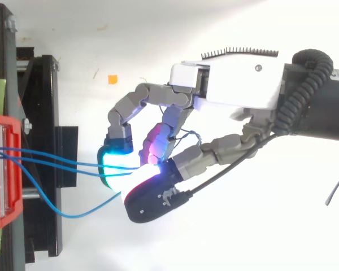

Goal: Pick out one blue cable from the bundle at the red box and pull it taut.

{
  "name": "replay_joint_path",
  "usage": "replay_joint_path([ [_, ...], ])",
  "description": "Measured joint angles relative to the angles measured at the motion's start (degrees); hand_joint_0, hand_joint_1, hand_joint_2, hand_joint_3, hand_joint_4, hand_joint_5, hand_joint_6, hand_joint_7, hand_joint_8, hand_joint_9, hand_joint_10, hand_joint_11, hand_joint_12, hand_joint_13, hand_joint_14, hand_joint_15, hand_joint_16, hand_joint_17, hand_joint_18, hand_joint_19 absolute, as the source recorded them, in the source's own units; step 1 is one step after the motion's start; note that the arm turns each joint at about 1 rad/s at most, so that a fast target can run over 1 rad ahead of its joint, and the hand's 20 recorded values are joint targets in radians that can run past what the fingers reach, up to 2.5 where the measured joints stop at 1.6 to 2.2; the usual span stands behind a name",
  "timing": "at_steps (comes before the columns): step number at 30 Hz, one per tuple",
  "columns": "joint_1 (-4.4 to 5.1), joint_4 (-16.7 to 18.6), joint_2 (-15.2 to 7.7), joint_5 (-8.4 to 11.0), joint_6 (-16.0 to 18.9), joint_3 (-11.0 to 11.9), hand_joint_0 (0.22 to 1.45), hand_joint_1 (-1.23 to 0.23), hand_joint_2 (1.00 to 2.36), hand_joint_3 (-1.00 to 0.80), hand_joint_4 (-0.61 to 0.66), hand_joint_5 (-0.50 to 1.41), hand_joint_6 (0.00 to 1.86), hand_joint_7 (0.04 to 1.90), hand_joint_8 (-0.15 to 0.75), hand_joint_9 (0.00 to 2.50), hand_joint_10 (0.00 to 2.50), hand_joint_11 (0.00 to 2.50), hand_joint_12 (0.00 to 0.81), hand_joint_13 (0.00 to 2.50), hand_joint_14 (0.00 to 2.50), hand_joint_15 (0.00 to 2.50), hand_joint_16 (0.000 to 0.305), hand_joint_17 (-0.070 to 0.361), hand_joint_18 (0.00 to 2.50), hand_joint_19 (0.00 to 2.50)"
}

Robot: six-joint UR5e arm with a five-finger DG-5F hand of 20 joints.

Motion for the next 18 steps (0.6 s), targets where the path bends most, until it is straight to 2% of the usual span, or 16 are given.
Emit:
replay_joint_path([
  [11, 0.0, -0.39, 0.0, 0.0, 0.0, -0.01, 0.76, -0.86, 1.0, -0.5, -0.14, -0.13, 0.93, 1.04, 0.295, 1.27, 0.02, 0.87, 0.355, 0.99, 0.02, 0.4, 0.045, 0.102, 0.95, 0.45],
  [18, 0.0, -0.42, 0.0, 0.0, 0.0, -0.01, 0.79, -0.88, 1.0, -0.5, -0.23, -0.13, 0.94, 1.1, 0.285, 1.29, 0.02, 0.89, 0.349, 0.99, 0.02, 0.4, 0.044, 0.099, 0.96, 0.43],
])
